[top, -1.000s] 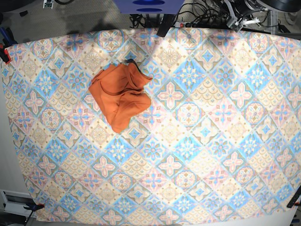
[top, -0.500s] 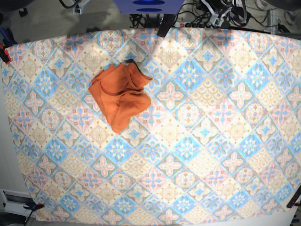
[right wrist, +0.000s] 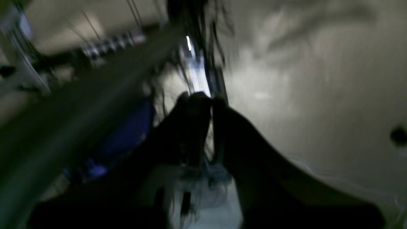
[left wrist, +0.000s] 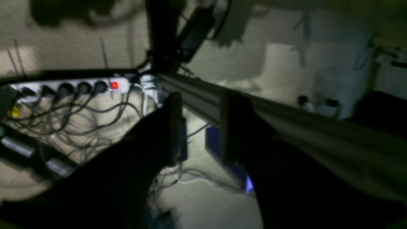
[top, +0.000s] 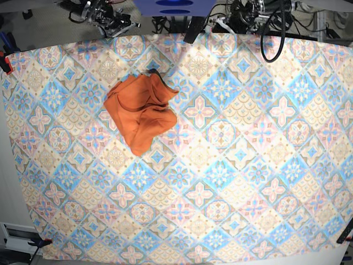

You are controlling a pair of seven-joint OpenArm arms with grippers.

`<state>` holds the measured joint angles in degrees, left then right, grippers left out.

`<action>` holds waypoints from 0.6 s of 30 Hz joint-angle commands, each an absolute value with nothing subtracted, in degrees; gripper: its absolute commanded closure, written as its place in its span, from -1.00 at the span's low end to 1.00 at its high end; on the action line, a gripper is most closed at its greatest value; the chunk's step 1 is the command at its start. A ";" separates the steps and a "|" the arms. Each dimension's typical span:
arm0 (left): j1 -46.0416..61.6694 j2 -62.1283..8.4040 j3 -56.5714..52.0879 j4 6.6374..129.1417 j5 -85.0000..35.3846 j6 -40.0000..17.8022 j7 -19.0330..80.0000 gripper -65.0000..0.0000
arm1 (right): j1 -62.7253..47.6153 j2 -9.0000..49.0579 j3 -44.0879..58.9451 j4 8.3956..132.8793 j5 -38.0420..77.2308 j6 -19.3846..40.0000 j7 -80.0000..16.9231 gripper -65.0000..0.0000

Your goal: Fold the T-shirt properly

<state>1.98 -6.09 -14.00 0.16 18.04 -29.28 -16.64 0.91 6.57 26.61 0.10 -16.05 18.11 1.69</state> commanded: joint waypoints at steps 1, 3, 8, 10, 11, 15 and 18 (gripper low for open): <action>2.15 -5.67 -13.93 0.00 19.38 -27.91 -15.60 0.43 | 0.84 6.64 26.59 0.00 -16.04 18.51 1.63 0.82; 1.54 -5.32 -13.93 0.00 22.29 -24.48 -12.97 0.43 | 1.71 6.64 26.68 0.00 -15.78 18.24 1.71 0.82; 1.19 -4.35 -14.02 0.00 25.63 -17.54 -11.82 0.42 | 1.80 5.76 26.68 0.00 -12.62 14.81 3.03 0.82; 1.10 -4.35 -14.11 0.00 25.54 -16.31 -11.82 0.41 | 1.63 5.41 26.59 0.00 -10.77 13.41 5.85 0.82; 1.10 -4.35 -14.11 0.00 25.54 -16.22 -11.82 0.41 | 1.45 5.32 26.59 0.00 -10.24 13.23 7.34 0.82; 1.10 -4.35 -14.02 0.00 25.89 -16.22 -11.82 0.41 | 0.40 4.26 26.59 0.00 -9.98 13.23 9.71 0.82; 1.19 -4.44 -13.93 0.00 25.98 -16.22 -11.65 0.41 | 0.13 3.65 26.59 0.00 -9.89 13.23 9.80 0.82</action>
<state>1.39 -4.29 -14.06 -0.05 25.93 -16.05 -11.14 -0.05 3.64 26.61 0.03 -10.02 12.84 9.43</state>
